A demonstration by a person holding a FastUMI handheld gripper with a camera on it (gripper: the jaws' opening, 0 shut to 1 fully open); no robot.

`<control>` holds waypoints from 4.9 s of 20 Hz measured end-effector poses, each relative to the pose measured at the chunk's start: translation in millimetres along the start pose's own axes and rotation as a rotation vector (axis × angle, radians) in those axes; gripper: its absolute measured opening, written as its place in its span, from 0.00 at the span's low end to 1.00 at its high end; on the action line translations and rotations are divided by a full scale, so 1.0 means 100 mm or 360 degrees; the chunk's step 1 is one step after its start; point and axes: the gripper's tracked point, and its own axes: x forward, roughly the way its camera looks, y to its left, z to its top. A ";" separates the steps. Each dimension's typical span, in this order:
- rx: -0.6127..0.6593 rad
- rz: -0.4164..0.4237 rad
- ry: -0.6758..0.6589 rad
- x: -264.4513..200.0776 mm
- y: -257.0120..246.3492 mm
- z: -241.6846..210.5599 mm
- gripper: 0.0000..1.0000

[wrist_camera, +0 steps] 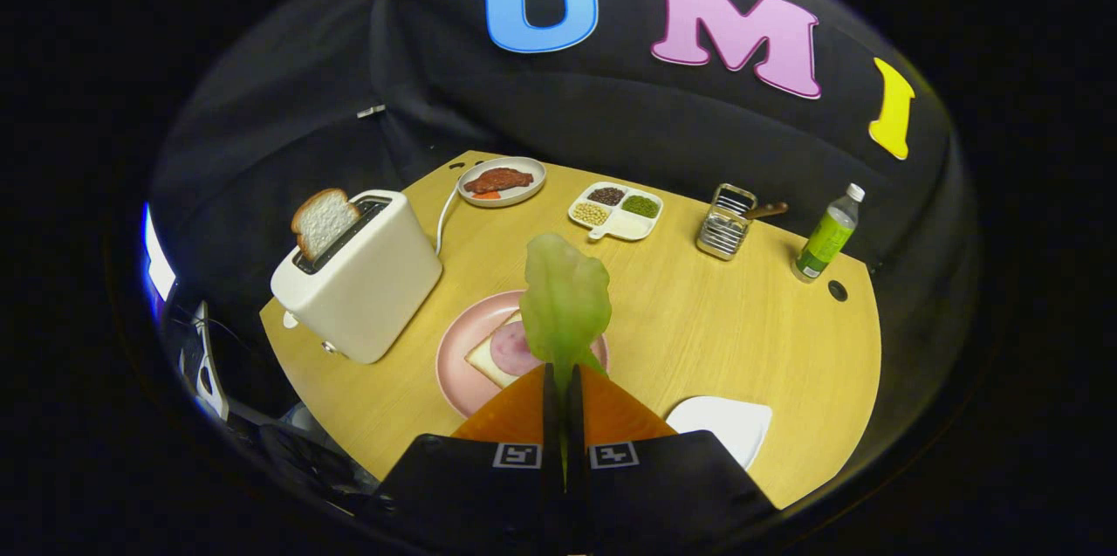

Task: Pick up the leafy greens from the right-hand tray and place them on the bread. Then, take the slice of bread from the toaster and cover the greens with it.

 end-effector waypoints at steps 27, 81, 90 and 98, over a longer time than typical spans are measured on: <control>-0.0207 -0.0062 0.0211 1.00 0.50 -0.26 0.89; -0.0158 0.0367 -0.0027 1.21 3.02 1.16 0.09; 0.0020 0.0359 -0.0176 0.80 2.73 1.54 0.09; 0.0172 0.0337 -0.0251 0.44 2.27 1.73 0.09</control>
